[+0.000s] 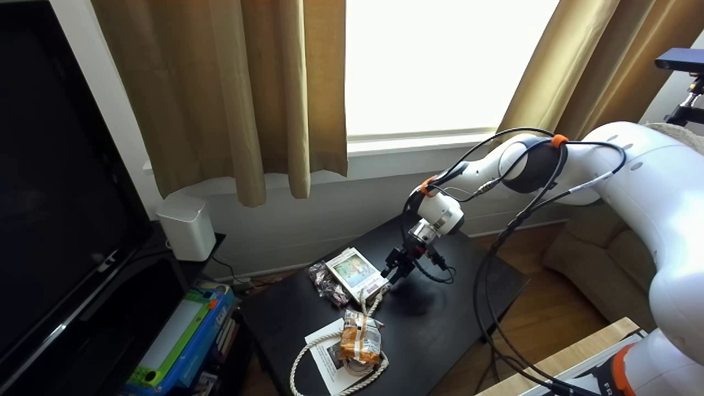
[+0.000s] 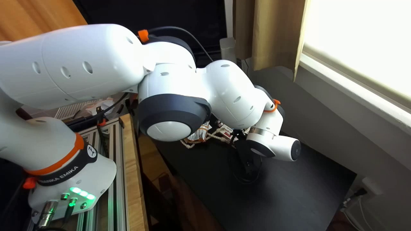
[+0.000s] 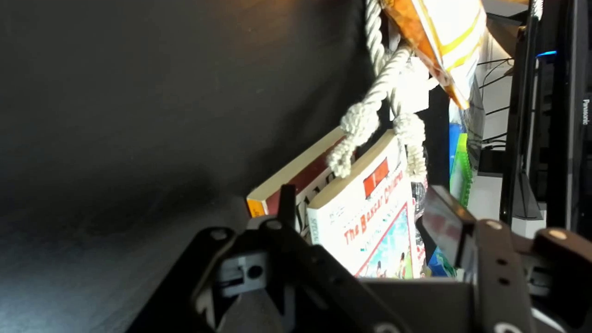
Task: Move one book to the right
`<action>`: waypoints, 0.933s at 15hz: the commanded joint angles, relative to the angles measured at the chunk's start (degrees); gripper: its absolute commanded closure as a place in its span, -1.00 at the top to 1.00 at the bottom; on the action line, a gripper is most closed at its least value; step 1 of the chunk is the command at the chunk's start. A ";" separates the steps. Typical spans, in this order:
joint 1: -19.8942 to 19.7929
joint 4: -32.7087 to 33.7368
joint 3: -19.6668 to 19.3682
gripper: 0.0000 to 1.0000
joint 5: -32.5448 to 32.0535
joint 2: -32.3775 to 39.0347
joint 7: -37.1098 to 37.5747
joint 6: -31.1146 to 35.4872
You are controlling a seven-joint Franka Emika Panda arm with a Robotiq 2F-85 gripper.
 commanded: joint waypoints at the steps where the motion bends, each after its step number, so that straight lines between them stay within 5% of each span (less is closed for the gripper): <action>1: -1.45 -1.00 1.09 0.31 1.43 0.00 -1.75 -0.70; 5: 0.90 -0.28 -1.82 0.28 6.74 -0.01 -3.85 -3.04; 8: -0.49 -0.81 -0.56 0.36 5.05 0.00 -3.06 -2.92; 11: -0.59 -0.81 -0.87 0.82 4.91 0.00 -2.78 -3.19; 12: -0.64 -0.81 -0.96 0.74 4.91 0.01 -2.73 -3.26; 14: -0.70 -0.74 -0.99 0.94 4.96 0.01 -2.81 -3.24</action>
